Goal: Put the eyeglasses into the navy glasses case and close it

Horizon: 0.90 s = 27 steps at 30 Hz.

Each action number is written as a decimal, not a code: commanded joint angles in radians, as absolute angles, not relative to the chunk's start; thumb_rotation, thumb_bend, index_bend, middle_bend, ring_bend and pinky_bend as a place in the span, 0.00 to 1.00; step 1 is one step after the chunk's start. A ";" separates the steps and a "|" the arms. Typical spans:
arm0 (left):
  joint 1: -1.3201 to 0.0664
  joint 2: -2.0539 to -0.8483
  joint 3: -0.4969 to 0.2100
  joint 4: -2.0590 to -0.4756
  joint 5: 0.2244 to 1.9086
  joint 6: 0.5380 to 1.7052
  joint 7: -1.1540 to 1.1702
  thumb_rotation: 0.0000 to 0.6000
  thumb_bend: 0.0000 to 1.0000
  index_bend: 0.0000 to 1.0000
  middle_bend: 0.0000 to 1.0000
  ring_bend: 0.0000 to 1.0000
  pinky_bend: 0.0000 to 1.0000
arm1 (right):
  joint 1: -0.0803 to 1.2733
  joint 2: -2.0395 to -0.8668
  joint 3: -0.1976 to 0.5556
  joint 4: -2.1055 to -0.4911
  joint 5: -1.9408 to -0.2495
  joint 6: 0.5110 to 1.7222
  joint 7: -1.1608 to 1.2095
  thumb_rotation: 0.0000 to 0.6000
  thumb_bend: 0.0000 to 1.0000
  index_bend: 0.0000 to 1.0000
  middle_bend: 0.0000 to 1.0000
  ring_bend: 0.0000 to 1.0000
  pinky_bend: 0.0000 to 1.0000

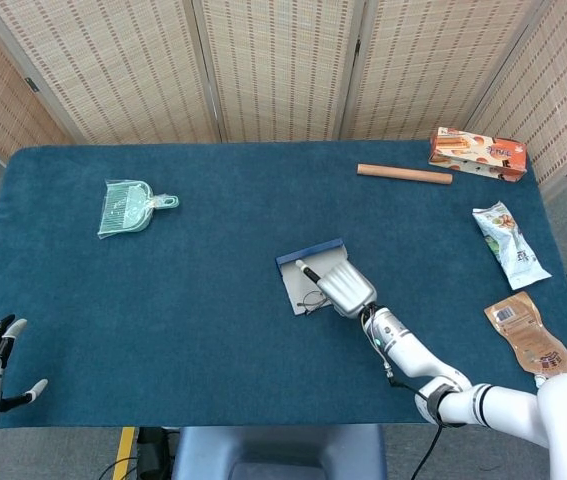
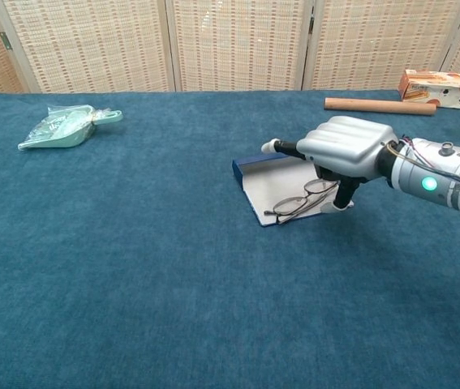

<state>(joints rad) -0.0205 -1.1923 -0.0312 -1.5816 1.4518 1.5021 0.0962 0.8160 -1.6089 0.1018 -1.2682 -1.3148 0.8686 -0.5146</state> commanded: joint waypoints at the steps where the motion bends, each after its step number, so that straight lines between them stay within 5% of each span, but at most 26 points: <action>1: -0.020 -1.191 -0.030 -1.582 1.453 1.502 0.097 1.00 0.19 0.15 0.10 0.10 0.20 | 0.828 -1.633 0.108 -1.245 -1.313 0.870 -0.537 1.00 0.19 0.00 1.00 1.00 0.97; 27: -0.002 -1.182 -0.031 -1.570 1.428 1.510 0.083 1.00 0.19 0.15 0.10 0.10 0.20 | 0.970 -1.821 0.222 -0.971 -1.131 0.782 -0.675 1.00 0.19 0.00 1.00 1.00 0.97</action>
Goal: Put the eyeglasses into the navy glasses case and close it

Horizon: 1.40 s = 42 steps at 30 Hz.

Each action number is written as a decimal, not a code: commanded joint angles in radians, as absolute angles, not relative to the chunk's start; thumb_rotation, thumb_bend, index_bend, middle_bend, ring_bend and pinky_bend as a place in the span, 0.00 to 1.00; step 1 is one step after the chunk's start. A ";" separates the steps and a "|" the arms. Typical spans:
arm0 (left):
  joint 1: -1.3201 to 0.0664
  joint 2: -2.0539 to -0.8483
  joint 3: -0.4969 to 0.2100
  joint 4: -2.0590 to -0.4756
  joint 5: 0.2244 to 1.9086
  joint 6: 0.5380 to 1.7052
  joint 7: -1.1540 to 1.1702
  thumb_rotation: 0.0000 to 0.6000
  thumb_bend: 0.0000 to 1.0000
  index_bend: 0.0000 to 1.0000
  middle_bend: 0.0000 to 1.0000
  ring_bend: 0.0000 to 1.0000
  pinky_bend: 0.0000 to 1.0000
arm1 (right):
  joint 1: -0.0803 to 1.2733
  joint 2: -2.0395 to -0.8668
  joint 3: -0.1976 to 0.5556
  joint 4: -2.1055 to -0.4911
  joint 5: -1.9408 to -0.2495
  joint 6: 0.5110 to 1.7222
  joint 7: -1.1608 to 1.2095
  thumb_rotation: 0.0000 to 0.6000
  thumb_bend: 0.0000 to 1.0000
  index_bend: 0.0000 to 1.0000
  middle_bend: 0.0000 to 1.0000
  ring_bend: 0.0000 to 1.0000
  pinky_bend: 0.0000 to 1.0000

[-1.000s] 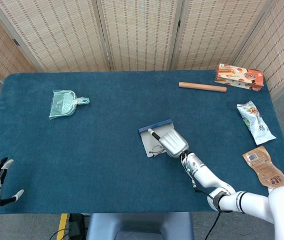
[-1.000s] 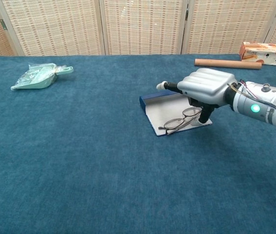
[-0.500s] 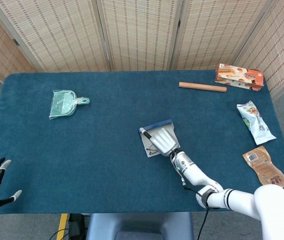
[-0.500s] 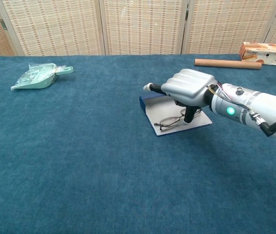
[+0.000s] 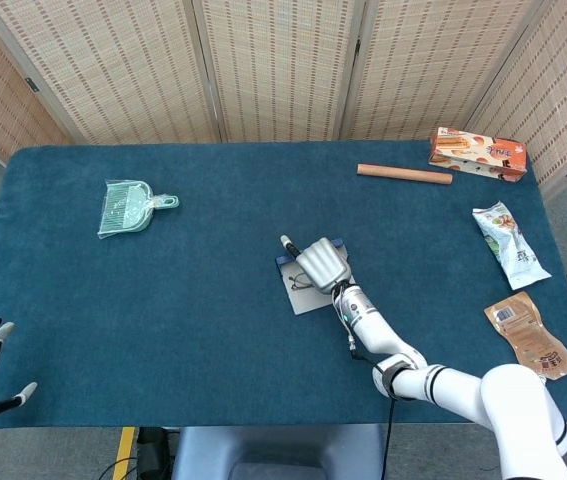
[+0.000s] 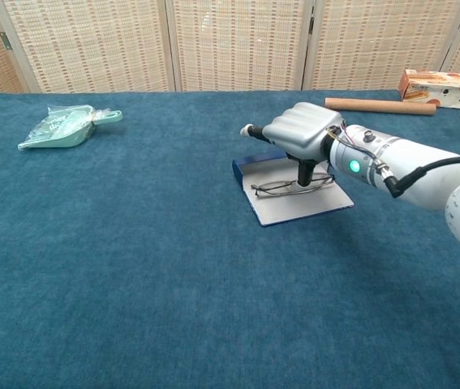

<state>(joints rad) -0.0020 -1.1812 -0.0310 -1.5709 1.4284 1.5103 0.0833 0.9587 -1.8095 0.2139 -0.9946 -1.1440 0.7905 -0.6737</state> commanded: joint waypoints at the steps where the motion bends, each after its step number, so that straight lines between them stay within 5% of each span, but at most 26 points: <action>1: -0.002 -1.182 -0.031 -1.570 1.428 1.509 0.083 1.00 0.19 0.15 0.10 0.10 0.20 | 0.975 -1.825 0.225 -0.959 -1.126 0.779 -0.675 1.00 0.19 0.00 1.00 1.00 0.97; 22: -0.002 -1.180 -0.033 -1.575 1.425 1.507 0.092 1.00 0.19 0.15 0.10 0.10 0.20 | 1.046 -1.889 0.235 -0.786 -1.120 0.762 -0.677 1.00 0.19 0.00 1.00 1.00 0.97; 42: -0.006 -1.183 -0.034 -1.576 1.432 1.505 0.089 1.00 0.19 0.15 0.10 0.10 0.20 | 0.908 -1.692 0.143 -1.056 -1.228 0.883 -0.580 1.00 0.19 0.00 1.00 1.00 0.97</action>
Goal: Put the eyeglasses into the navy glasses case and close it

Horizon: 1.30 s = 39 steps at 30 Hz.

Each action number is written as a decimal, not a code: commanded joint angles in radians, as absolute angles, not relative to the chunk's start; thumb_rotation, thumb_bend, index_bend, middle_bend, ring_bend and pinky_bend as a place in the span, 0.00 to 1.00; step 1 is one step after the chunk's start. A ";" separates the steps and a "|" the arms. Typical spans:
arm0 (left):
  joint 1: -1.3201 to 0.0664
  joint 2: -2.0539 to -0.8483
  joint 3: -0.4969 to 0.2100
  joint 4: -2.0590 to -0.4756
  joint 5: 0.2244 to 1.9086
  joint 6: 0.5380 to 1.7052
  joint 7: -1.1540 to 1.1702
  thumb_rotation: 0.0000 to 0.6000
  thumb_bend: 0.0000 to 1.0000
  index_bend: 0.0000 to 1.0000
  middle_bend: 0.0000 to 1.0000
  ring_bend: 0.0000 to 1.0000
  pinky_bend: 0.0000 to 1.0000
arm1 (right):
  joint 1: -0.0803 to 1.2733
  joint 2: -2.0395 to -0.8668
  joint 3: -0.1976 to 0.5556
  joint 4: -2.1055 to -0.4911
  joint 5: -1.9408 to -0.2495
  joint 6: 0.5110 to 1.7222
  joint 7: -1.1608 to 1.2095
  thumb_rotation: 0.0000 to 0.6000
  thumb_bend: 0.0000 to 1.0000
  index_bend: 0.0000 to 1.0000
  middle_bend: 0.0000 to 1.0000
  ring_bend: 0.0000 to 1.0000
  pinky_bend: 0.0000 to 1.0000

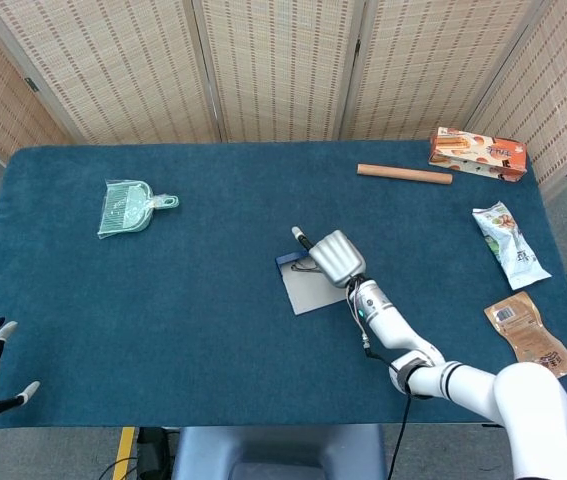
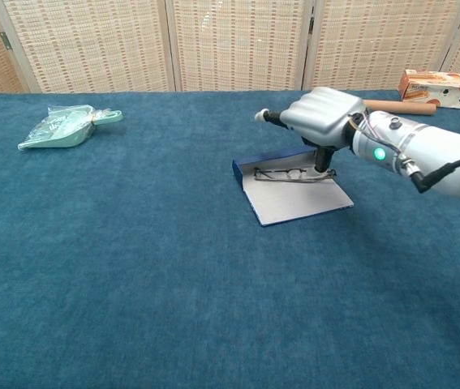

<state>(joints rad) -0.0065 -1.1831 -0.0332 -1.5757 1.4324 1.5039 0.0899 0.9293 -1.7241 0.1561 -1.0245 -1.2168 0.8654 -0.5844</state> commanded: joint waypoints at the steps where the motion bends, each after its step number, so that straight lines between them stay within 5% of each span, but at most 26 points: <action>1: -0.006 -1.183 -0.034 -1.575 1.431 1.505 0.089 1.00 0.19 0.15 0.10 0.10 0.20 | 0.902 -1.681 0.139 -1.066 -1.230 0.887 -0.581 1.00 0.19 0.00 1.00 1.00 0.97; 10: -0.007 -1.186 -0.031 -1.576 1.434 1.502 0.089 1.00 0.19 0.15 0.10 0.10 0.20 | 0.861 -1.631 0.110 -1.089 -1.212 0.877 -0.611 1.00 0.19 0.00 1.00 1.00 0.97; 39: 0.005 -1.182 -0.032 -1.561 1.420 1.507 0.077 1.00 0.19 0.15 0.10 0.10 0.20 | 0.959 -1.856 0.199 -0.778 -1.156 0.790 -0.606 1.00 0.19 0.00 1.00 1.00 0.97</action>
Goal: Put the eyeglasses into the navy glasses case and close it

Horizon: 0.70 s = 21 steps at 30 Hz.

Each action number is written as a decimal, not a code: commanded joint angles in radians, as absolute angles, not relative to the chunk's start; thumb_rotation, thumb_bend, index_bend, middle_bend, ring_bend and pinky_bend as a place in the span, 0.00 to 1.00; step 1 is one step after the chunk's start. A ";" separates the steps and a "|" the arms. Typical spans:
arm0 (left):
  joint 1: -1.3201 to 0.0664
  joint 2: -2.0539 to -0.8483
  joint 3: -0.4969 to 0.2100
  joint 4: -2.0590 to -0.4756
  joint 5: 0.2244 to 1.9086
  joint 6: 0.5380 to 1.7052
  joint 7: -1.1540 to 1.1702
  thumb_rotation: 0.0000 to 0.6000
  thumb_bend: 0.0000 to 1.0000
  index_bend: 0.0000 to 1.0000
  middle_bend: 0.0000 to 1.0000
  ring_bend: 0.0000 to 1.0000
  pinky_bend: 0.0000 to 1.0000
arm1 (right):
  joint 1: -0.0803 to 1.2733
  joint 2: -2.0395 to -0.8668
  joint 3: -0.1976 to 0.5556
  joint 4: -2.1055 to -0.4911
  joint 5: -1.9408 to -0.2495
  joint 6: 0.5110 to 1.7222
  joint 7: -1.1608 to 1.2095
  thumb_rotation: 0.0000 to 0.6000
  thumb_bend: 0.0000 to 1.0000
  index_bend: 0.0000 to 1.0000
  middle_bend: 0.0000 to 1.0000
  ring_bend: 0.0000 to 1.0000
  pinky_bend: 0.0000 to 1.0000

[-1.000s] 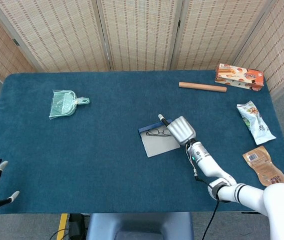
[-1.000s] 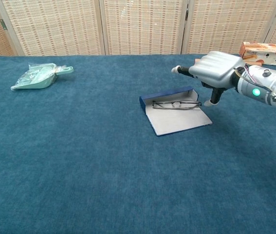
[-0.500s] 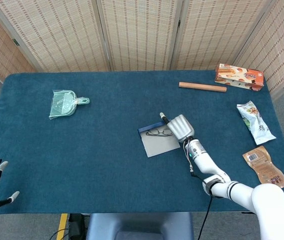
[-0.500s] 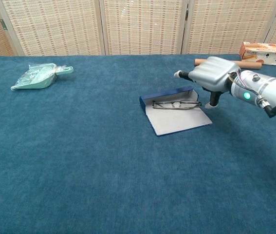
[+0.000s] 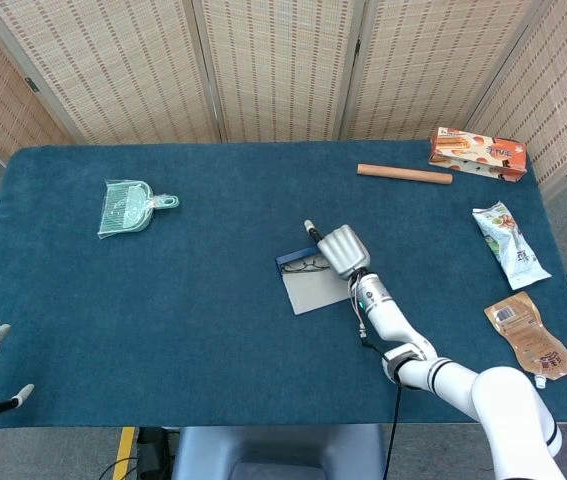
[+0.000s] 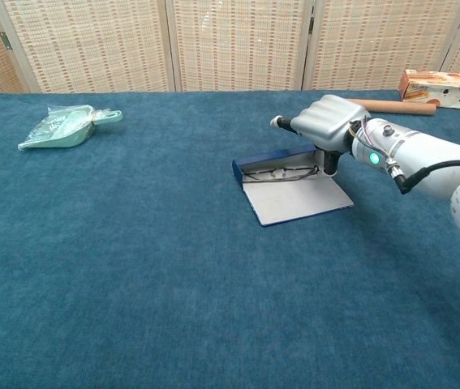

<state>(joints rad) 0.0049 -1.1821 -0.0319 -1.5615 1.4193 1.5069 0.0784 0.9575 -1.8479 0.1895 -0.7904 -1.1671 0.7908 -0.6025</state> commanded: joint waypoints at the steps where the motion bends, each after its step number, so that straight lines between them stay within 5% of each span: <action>1: 0.005 -1.182 -0.032 -1.561 1.422 1.509 0.075 1.00 0.19 0.15 0.10 0.10 0.20 | 0.959 -1.857 0.204 -0.775 -1.148 0.788 -0.608 1.00 0.20 0.00 1.00 1.00 0.97; 10: 0.007 -1.186 -0.031 -1.555 1.431 1.515 0.064 1.00 0.19 0.15 0.10 0.10 0.20 | 0.903 -1.765 0.182 -0.916 -1.199 0.866 -0.556 1.00 0.22 0.00 1.00 1.00 0.97; 21: 0.000 -1.188 -0.029 -1.568 1.448 1.513 0.068 1.00 0.19 0.15 0.10 0.10 0.20 | 0.767 -1.638 0.066 -1.153 -1.366 1.035 -0.413 1.00 0.22 0.00 1.00 1.00 0.97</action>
